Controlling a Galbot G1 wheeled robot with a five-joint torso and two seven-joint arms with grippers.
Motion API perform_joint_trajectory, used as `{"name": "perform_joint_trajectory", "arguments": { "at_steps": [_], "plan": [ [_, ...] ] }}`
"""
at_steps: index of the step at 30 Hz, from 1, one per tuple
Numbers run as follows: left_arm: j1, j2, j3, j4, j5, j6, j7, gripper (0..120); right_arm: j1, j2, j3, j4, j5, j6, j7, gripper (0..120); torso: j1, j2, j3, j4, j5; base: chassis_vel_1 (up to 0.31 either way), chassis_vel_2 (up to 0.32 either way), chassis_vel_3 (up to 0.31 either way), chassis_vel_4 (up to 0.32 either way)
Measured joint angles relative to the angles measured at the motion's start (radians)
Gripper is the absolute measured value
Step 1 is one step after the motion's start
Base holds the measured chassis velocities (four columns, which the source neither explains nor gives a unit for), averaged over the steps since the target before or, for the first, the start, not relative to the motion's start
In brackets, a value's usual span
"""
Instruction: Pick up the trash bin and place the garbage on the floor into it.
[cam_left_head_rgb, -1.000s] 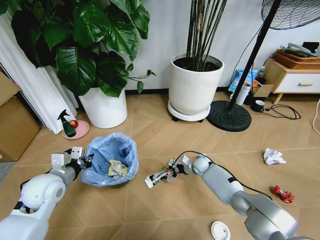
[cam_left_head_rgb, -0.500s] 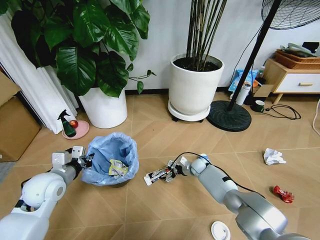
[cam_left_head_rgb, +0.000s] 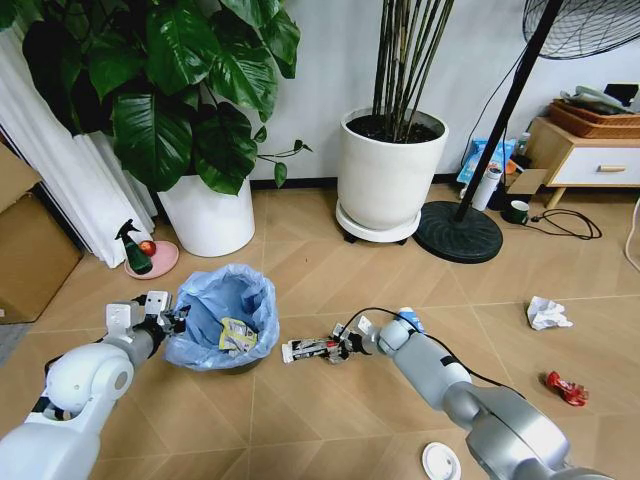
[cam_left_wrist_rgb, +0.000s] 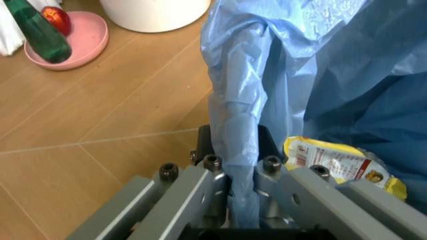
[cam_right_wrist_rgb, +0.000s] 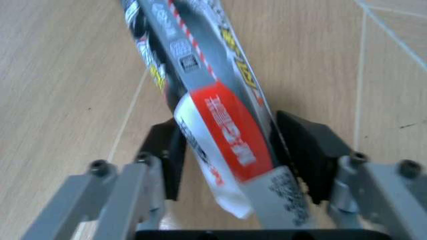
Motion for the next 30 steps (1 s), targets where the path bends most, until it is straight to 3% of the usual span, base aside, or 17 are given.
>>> {"name": "perform_joint_trajectory", "arguments": {
  "at_steps": [13,30],
  "plan": [
    [-0.002,-0.001,-0.001,0.006,-0.001,0.000,0.003,0,-0.022,-0.007,0.016,0.027,-0.002,-0.010,0.001,2,0.000,0.000,0.000,0.0000,0.0000,0.000,0.000,0.000,0.000],
    [-0.007,-0.002,0.005,0.013,0.002,0.000,0.006,0,-0.045,-0.045,0.036,0.117,0.056,-0.047,0.011,0,0.000,0.000,0.000,0.0001,0.0000,0.000,0.000,0.000,0.000]
  ]
}}
